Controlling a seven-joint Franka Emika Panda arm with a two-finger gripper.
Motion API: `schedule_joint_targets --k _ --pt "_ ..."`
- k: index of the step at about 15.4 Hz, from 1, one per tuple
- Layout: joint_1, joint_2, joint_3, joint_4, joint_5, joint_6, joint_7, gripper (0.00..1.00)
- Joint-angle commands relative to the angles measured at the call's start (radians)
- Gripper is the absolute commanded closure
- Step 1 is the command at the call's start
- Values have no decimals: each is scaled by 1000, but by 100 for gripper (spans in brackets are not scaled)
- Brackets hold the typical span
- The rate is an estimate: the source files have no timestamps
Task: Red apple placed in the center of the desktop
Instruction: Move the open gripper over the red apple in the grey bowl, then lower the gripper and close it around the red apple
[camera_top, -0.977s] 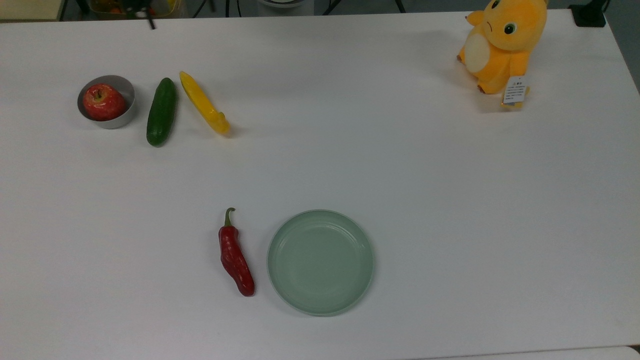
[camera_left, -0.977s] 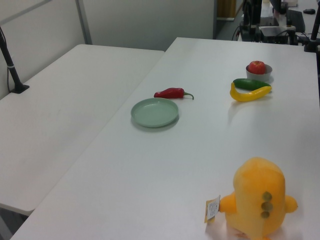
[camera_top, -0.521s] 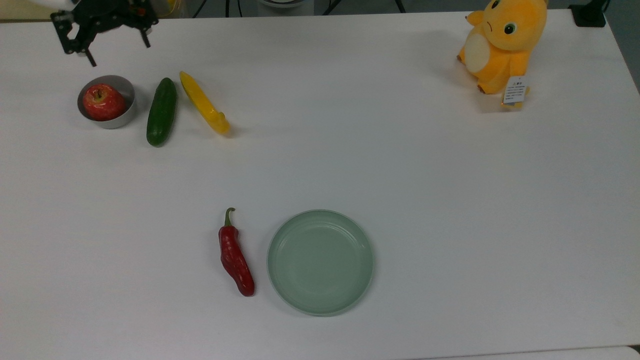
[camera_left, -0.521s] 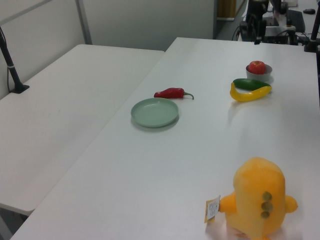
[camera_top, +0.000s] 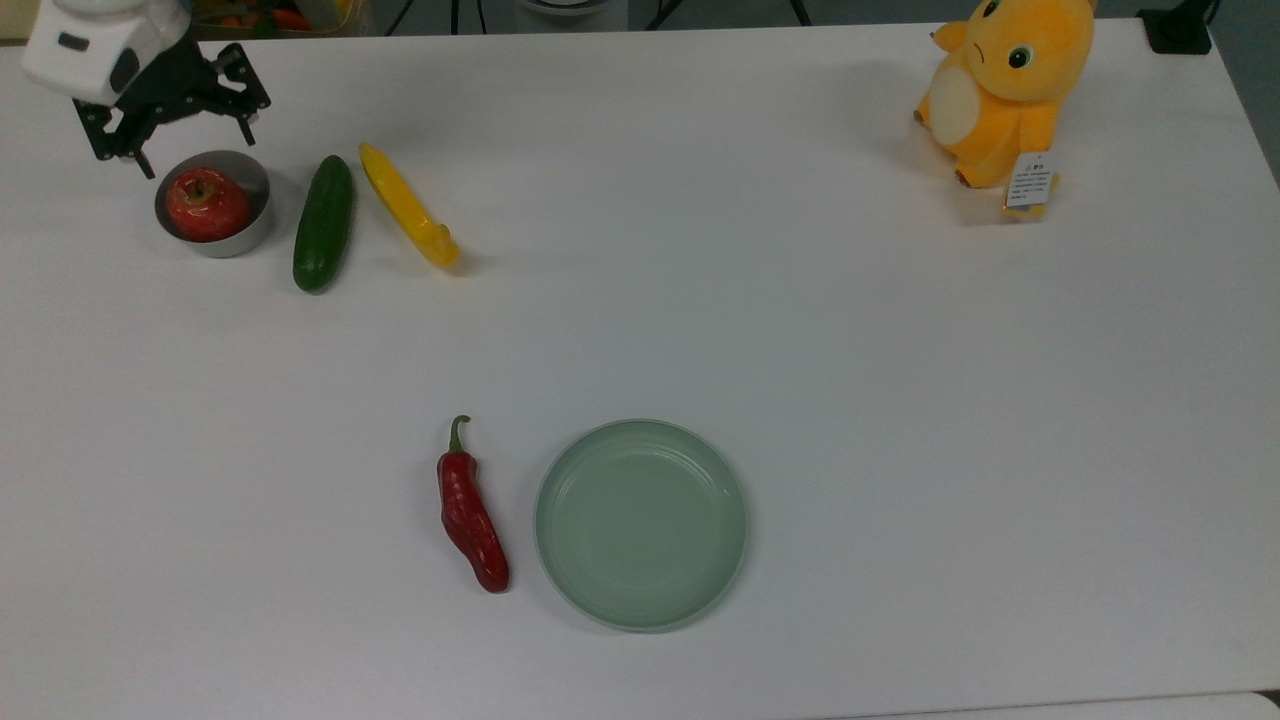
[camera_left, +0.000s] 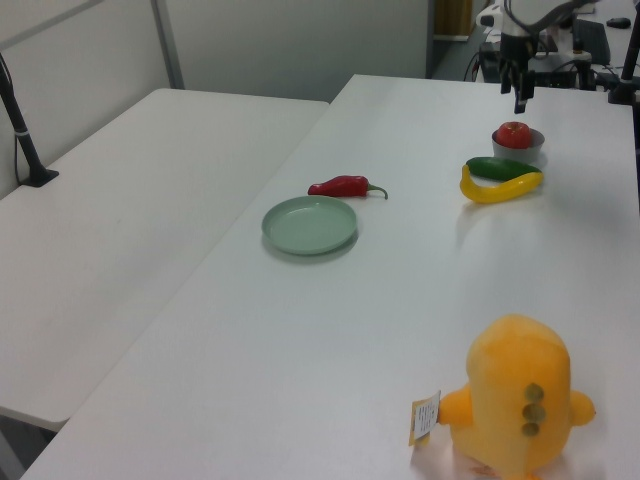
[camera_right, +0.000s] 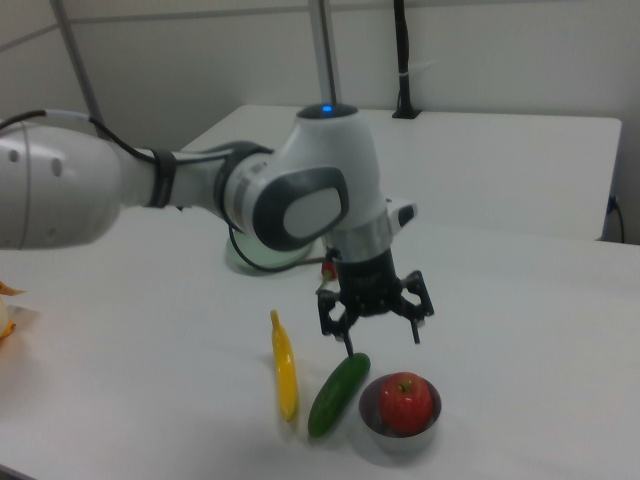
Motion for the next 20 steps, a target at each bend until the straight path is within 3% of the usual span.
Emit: schedule_joint_targets --k 1,12,14,16,20 --pt "-8 33 -3 -73 -37 142 -13 0" --pt "-11 101 -3 -96 -79 217 -10 0" --pt "-13 105 -3 -96 -85 219 -10 4" --pt "-11 108 -3 -95 -86 219 -8 13" --pt "-11 109 -5 -96 -89 217 -8 52"
